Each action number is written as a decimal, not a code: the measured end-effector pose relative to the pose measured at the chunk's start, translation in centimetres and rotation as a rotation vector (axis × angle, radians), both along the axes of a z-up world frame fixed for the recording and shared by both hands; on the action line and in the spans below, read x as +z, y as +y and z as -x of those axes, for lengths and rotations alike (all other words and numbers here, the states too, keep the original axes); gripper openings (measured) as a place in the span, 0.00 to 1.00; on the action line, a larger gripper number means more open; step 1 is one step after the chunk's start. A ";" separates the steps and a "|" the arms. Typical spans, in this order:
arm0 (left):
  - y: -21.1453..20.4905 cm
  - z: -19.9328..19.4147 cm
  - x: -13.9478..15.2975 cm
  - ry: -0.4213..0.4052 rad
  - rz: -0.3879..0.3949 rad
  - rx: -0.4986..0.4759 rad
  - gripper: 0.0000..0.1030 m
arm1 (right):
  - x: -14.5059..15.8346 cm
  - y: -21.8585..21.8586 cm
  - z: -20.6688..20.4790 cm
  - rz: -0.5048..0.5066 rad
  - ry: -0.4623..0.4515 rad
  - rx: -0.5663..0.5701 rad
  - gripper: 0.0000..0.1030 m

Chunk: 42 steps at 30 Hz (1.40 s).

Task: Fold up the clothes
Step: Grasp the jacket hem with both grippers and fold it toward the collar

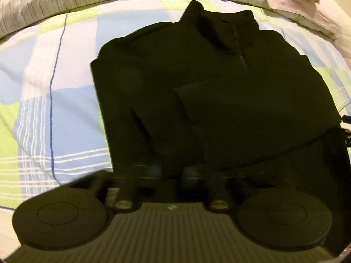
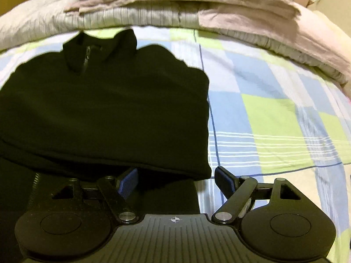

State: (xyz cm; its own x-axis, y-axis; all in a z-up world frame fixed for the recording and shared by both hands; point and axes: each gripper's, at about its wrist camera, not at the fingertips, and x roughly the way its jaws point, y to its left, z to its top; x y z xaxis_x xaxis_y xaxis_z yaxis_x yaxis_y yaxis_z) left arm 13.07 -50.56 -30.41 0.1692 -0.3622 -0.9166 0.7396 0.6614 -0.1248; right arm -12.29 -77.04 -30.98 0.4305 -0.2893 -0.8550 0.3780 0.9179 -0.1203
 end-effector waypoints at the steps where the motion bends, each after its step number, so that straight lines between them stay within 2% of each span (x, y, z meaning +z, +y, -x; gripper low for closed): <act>1: 0.5 0.2 0.8 -0.017 0.011 0.007 0.04 | -0.2 -0.1 -0.1 0.004 0.013 0.008 0.77; 5: 2.7 1.0 2.3 -0.032 0.012 0.058 0.04 | -0.5 -0.9 -0.3 0.006 0.023 0.006 0.77; 8: 2.5 1.3 0.6 -0.003 -0.027 0.037 0.03 | -1.3 -1.4 -0.4 0.001 0.044 -0.001 0.77; 11: 2.3 1.5 0.3 -0.014 -0.046 0.016 0.04 | -2.0 -1.6 -0.6 -0.007 0.080 0.000 0.77; 17: 4.8 2.6 2.0 -0.018 -0.051 0.009 0.15 | -1.9 -1.6 0.9 -0.042 0.150 -0.057 0.77; 21: 8.3 5.7 3.2 -0.013 -0.057 -0.064 0.18 | -1.1 0.4 3.8 -0.067 0.172 -0.102 0.77; 24: 11.1 9.3 3.5 0.018 -0.056 -0.138 0.25 | -0.8 2.8 7.1 -0.092 0.194 -0.107 0.77; 31: 15.8 18.3 1.4 0.109 -0.109 -0.308 0.25 | -0.9 6.7 15.8 -0.124 0.261 -0.175 0.77; 35: 17.3 21.9 1.5 0.063 -0.124 -0.380 0.27 | -0.8 8.2 20.3 -0.133 0.302 -0.201 0.77; 38: 17.9 24.5 2.4 -0.003 -0.110 -0.437 0.36 | 0.0 9.3 22.1 -0.086 0.308 -0.121 0.77; 39: 18.1 25.6 2.8 -0.031 -0.100 -0.472 0.39 | 0.4 9.8 22.6 -0.067 0.299 -0.068 0.77; 41: 18.5 28.2 3.5 -0.095 -0.085 -0.560 0.51 | 1.0 11.3 23.4 -0.040 0.262 0.077 0.77; 42: 18.8 29.5 3.7 -0.125 -0.085 -0.600 0.53 | 1.4 12.0 23.9 -0.027 0.242 0.152 0.77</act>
State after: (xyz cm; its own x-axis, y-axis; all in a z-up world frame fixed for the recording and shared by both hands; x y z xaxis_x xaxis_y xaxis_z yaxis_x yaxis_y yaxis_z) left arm -16.47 -31.75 -26.69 0.0666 -0.3537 -0.9330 0.9913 0.1298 0.0215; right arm -36.18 -65.01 -29.63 0.2502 -0.2131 -0.9445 0.1988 0.9660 -0.1653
